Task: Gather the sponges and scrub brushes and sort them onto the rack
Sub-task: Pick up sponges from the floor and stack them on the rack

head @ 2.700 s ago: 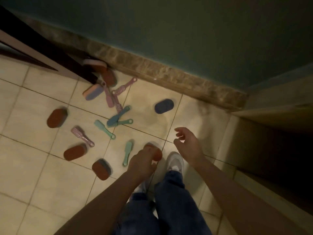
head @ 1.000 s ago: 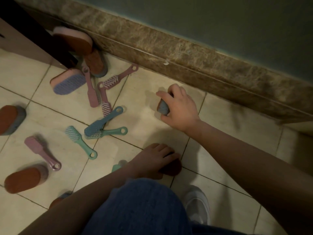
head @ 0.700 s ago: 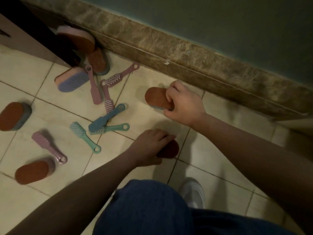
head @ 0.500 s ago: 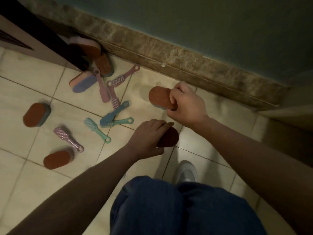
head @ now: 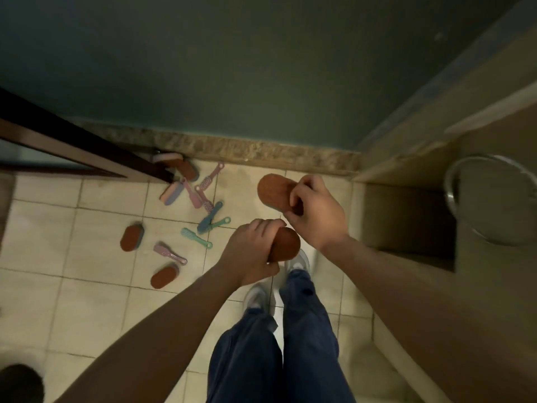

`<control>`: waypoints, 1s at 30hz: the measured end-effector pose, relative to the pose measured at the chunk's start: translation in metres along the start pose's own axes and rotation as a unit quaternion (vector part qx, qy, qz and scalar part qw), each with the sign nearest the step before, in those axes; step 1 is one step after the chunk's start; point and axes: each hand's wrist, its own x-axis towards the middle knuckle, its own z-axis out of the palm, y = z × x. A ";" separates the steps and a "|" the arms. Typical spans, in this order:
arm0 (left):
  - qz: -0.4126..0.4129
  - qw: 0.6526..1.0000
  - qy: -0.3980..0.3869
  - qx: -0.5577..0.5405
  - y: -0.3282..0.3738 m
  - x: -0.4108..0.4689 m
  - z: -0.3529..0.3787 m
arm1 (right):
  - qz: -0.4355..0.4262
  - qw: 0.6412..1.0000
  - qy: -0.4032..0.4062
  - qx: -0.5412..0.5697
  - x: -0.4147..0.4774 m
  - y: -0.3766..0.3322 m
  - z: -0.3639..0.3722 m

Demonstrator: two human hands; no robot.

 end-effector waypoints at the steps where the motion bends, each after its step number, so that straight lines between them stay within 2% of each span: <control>1: 0.005 1.000 0.005 0.006 0.015 -0.007 -0.017 | 0.011 1.000 0.012 0.003 -0.011 -0.011 -0.021; 6: 0.059 0.996 0.008 0.059 0.074 -0.030 -0.091 | 0.044 0.996 0.082 -0.002 -0.066 -0.062 -0.110; 14: 0.152 0.983 0.068 0.072 0.154 -0.063 -0.179 | 0.107 0.969 0.220 0.035 -0.151 -0.112 -0.215; 20: 0.249 0.957 0.127 0.082 0.217 -0.072 -0.227 | 0.144 0.923 0.351 0.069 -0.212 -0.127 -0.279; 30: 0.399 0.907 0.118 0.064 0.358 -0.068 -0.269 | 0.223 0.813 0.536 0.042 -0.326 -0.115 -0.364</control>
